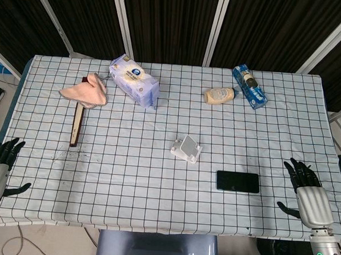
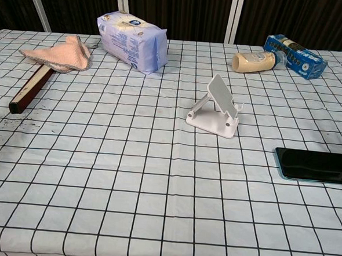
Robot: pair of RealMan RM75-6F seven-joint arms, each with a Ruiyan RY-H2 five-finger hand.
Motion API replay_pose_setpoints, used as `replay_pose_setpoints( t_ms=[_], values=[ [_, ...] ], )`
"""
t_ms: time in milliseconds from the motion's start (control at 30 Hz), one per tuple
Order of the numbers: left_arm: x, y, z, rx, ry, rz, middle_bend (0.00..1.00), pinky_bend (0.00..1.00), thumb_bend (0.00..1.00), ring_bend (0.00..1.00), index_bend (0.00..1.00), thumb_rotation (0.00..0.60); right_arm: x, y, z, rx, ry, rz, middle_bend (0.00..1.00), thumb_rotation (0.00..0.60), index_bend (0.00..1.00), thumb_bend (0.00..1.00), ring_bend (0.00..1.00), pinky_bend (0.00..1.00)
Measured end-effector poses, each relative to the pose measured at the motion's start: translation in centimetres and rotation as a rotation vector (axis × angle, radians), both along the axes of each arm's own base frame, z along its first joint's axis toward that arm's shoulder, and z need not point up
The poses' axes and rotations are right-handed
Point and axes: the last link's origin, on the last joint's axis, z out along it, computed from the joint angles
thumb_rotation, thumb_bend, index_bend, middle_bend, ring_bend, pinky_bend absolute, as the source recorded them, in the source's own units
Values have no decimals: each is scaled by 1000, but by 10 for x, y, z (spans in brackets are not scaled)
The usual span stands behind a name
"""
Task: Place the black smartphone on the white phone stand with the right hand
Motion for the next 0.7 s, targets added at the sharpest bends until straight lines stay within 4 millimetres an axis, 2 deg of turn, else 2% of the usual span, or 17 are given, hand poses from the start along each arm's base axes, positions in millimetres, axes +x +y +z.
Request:
replay_pose_setpoints(
  t_ms=[333,533,700],
  values=[
    [0,1,-1,3,-3,1,0,0,0,0,0,600,1,0,0,1,-5,-2,0,600,0,64,0,136],
    [-1,2,0,5,-3,5,0,0,0,0,0,600,13,1,-7,38,-22,10,0,600,0,144,0,136],
    [-2,3,0,2,-6,7,0,0,0,0,0,600,27,-2,-20,102,-2,-2,46,600,0,147,4,136]
  ],
)
